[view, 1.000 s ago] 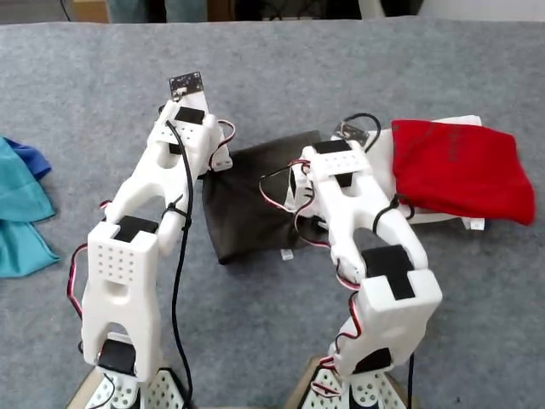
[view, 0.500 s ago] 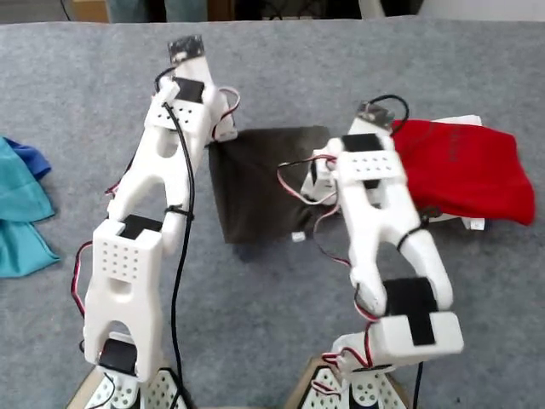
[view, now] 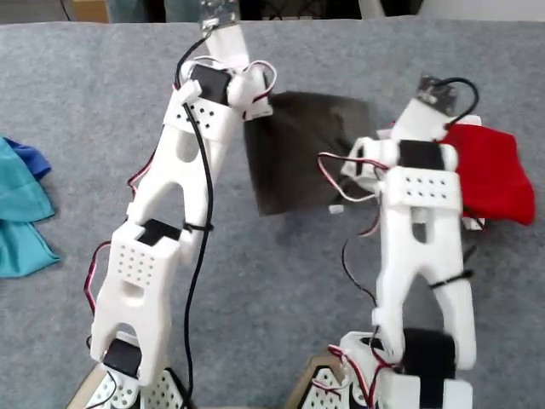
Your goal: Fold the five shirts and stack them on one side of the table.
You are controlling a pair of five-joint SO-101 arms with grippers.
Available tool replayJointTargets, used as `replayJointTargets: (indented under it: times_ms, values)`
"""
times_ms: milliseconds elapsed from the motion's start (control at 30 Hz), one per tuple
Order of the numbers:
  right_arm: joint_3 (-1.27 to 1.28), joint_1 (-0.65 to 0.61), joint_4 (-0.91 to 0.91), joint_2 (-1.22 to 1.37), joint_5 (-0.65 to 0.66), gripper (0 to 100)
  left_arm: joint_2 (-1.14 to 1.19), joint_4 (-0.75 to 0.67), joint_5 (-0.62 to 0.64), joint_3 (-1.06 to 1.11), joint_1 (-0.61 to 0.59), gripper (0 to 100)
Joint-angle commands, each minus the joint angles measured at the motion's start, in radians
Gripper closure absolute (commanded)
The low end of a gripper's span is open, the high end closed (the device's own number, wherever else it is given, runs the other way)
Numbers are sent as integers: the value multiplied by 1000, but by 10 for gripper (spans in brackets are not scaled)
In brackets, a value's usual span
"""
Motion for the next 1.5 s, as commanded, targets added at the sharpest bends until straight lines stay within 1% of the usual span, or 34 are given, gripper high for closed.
replayJointTargets:
  times_ms: [0,100,200,300,433,533,633,733,933,1000,1100,1200,1233,1300,1467]
  values:
    - [-116,74,2,-82,11,973,-14,-40,-3,-102,24,972]
    - [-174,132,0,-97,11,973,-14,-143,-9,-108,56,972]
    - [-213,199,-52,-105,20,973,-12,-269,-9,-71,88,972]
    - [-226,278,-120,-105,68,973,-12,-394,-9,-15,127,972]
    - [-226,368,-173,-105,75,973,-12,-574,-9,101,180,971]
    - [-222,427,-212,-105,106,972,-12,-710,-9,186,214,971]
    - [-220,477,-258,-97,115,972,14,-804,-9,222,240,971]
    - [-203,508,-292,-97,115,972,92,-835,-9,156,259,971]
    - [-114,540,-387,-104,115,970,296,-830,-11,-107,298,971]
    - [-85,551,-422,-104,115,970,344,-830,-31,-170,311,971]
    - [-45,554,-457,-104,115,970,376,-830,-35,-206,314,971]
    - [-22,552,-456,-101,115,962,379,-830,-35,-208,312,971]
    - [-18,546,-454,-97,115,943,379,-830,-34,-208,312,971]
    - [-8,548,-433,-97,120,856,377,-830,-32,-208,311,971]
    - [24,549,-402,-99,137,517,381,-830,-32,-208,311,970]
